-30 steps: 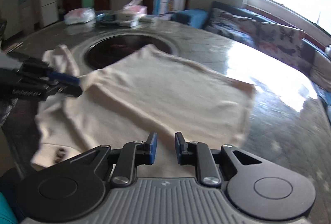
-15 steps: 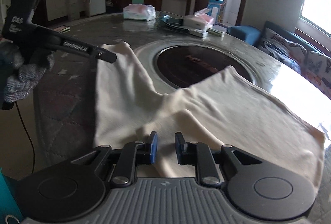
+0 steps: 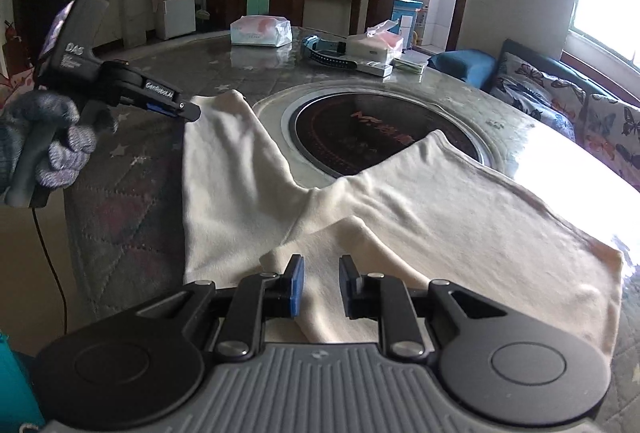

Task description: Fold clothes

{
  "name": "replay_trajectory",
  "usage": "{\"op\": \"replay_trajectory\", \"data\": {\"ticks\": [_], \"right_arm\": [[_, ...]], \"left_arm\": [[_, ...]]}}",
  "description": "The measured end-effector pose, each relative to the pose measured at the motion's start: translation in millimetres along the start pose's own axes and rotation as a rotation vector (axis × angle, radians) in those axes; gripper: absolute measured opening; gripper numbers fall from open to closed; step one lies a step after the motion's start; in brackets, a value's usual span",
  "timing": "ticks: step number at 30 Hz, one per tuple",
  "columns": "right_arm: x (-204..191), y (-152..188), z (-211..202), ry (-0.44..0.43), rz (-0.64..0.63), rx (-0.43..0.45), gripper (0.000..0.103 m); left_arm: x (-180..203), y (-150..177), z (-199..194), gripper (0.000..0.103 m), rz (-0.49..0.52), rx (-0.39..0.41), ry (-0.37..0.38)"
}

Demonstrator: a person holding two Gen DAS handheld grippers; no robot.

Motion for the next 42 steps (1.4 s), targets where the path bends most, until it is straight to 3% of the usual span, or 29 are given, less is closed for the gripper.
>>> {"op": "replay_trajectory", "data": {"ticks": [2,4,6,10,16,25,31,34,37,42], "right_arm": [[3.3,1.5,-5.6,0.007,0.015,0.006,0.019],[6.9,2.9,-12.1,0.016,0.027,0.013,0.019],[11.4,4.5,-18.7,0.029,0.041,0.02,0.019],[27.5,9.5,-34.2,0.064,0.104,0.04,0.019],[60.5,24.6,-61.8,0.149,0.224,0.078,0.019],[98.8,59.1,-99.8,0.278,0.358,0.112,0.019],[115.4,80.3,-117.8,0.328,0.439,0.11,0.019],[119.0,87.8,-120.9,0.326,0.479,0.098,0.019],[116.0,88.2,-119.0,0.305,0.478,0.089,0.019],[103.1,72.1,-96.0,0.207,0.456,0.079,0.019]], "left_arm": [[-0.4,-1.4,1.7,0.024,-0.009,0.002,-0.002],[-2.0,-3.1,3.9,0.009,-0.023,0.003,-0.017],[-2.8,-5.1,3.1,0.004,-0.047,0.0,-0.011],[12.7,-15.7,-18.1,0.003,-0.042,0.052,0.066],[83.2,-31.9,-76.5,0.003,0.071,0.15,0.294],[207.8,-9.2,-129.5,0.003,0.289,0.159,0.693],[272.1,43.9,-136.1,0.003,0.466,0.039,0.861],[277.6,56.7,-133.3,0.005,0.508,-0.004,0.895],[266.5,54.7,-130.0,0.006,0.532,0.014,0.873],[222.5,47.7,-107.5,0.009,0.537,0.032,0.729]]}}
Point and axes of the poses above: each gripper's, at about its wrist camera, not at the fingertips, and z roughly the way its jaws point, x to its right, y to its underside, the point moved 4 cm from there along z, roughly the way its jaws point, and after that the axes turned 5 degrees about x, right-handed, at the moved point
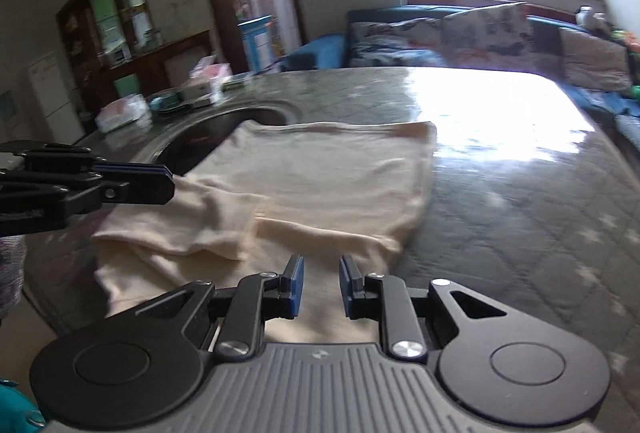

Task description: Fold clothes

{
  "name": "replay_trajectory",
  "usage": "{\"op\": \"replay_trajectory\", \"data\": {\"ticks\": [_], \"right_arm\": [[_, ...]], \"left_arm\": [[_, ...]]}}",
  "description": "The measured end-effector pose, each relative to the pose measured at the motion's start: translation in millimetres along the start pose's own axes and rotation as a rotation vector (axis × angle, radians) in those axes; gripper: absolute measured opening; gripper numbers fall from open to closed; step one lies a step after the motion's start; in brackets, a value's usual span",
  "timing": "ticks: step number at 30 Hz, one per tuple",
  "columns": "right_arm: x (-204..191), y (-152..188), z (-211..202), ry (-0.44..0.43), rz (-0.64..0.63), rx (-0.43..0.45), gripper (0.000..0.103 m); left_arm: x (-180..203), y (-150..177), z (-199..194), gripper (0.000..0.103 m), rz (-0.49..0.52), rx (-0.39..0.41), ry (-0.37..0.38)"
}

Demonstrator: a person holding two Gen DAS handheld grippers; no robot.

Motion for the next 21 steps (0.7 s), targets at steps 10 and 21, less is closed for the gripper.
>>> {"op": "replay_trajectory", "data": {"ticks": [10,21], "right_arm": [[-44.9,-12.3,52.1,-0.144,-0.008,-0.08,0.025],[-56.2,-12.4,53.6,-0.086,-0.06,-0.086,0.007]], "left_arm": [[-75.7,44.8,-50.9,0.032,-0.081,-0.04,-0.242],[-78.9,77.0,-53.2,0.045,-0.077,-0.087,-0.243]]}}
Point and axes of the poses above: each gripper's, at about its wrist camera, not at the fingertips, and z roughly the way its jaws point, x to its right, y to its underside, the point moved 4 cm from there along z, roughly the way its jaws point, and after that the axes turned 5 degrees about x, right-handed, at the moved point
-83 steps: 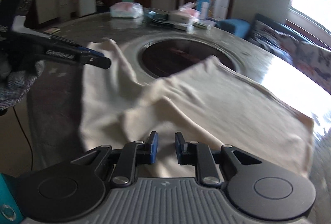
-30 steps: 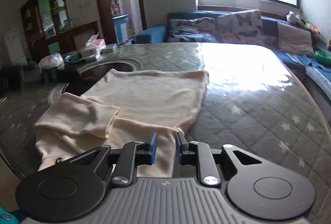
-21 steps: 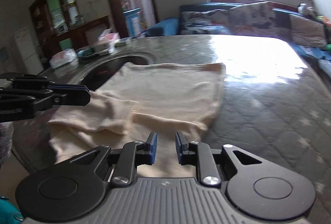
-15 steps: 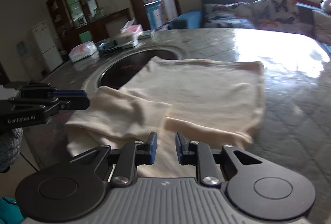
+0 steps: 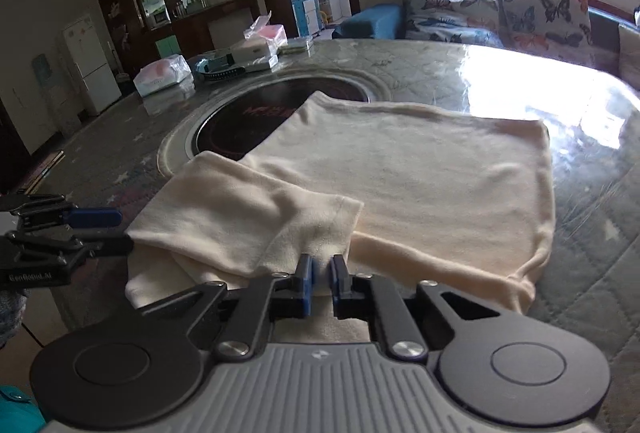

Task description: Fold clothes

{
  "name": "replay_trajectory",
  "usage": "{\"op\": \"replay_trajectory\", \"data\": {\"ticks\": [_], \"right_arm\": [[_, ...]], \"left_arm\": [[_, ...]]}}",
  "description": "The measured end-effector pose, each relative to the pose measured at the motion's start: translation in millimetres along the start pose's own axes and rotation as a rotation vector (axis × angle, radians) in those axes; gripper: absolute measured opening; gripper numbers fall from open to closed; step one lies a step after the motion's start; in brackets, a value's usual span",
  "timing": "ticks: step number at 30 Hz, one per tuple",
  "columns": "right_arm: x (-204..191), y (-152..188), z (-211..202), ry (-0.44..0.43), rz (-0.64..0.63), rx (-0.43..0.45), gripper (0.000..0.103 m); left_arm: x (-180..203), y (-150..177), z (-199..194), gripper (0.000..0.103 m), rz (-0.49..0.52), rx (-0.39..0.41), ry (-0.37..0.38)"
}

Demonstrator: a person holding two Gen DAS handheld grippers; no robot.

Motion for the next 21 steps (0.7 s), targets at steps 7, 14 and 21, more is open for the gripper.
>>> {"op": "replay_trajectory", "data": {"ticks": [7,14,21], "right_arm": [[-9.2,-23.3,-35.3,0.083,-0.125,0.119,0.005],[-11.3,-44.6,-85.5,0.181,-0.224,0.263,0.004],[10.0,-5.4,-92.5,0.255,-0.189,0.173,0.004]], "left_arm": [[10.3,4.0,9.3,0.045,0.056,-0.007,-0.008],[17.8,4.6,9.2,0.043,0.108,0.012,-0.023],[22.7,6.8,6.0,0.042,0.145,0.013,-0.006]]}}
Point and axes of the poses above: each gripper's, at about its wrist camera, not at the fingertips, and z roughly the way its jaws point, x to its right, y to its underside, the point moved 4 cm from there along z, roughly the way its jaws point, and after that the axes turned 5 degrees about x, right-handed, at the moved point
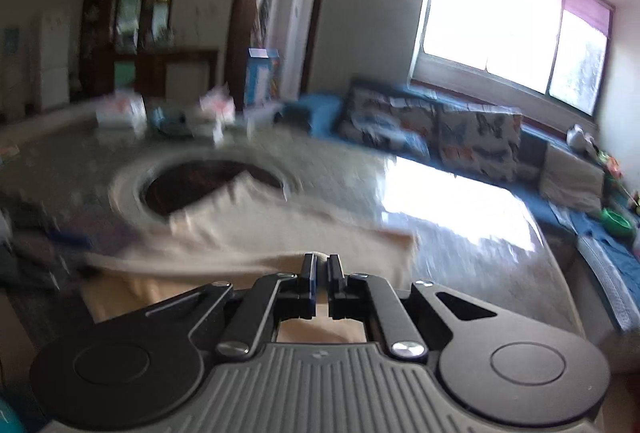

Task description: Fold clothes

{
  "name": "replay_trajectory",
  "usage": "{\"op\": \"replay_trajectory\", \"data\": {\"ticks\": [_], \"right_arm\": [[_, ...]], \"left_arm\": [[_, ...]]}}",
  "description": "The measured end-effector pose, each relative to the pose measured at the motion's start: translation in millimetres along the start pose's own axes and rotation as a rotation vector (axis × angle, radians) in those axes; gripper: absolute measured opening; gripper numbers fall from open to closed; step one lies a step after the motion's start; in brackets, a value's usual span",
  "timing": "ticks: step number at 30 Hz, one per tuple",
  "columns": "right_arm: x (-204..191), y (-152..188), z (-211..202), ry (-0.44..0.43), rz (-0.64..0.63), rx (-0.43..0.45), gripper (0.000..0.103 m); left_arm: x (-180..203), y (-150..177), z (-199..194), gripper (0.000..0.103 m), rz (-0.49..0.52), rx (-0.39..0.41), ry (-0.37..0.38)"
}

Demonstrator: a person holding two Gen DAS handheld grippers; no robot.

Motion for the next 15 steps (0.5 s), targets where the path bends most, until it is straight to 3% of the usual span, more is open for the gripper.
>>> {"op": "replay_trajectory", "data": {"ticks": [4,10,15], "right_arm": [[3.5,37.1,7.9,-0.062,0.075,-0.161,0.009],[22.9,36.6,8.2,-0.063,0.179,-0.138,0.012],[31.4,34.3,40.5,-0.084,0.247,-0.138,0.016]], "left_arm": [[-3.8,1.2,-4.8,0.042,0.015,-0.014,0.025],[-14.7,-12.1,-18.3,0.042,0.019,0.018,0.052],[-19.4,-33.1,-19.0,0.041,-0.004,0.067,0.056]]}}
Point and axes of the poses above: each gripper's, at about its wrist camera, not at the fingertips, and z roughly the way its jaws point, x to its right, y to its underside, the point moved 4 cm from there along z, roughly the way its jaws point, and after that the axes turned 5 degrees about x, right-handed, at the moved point
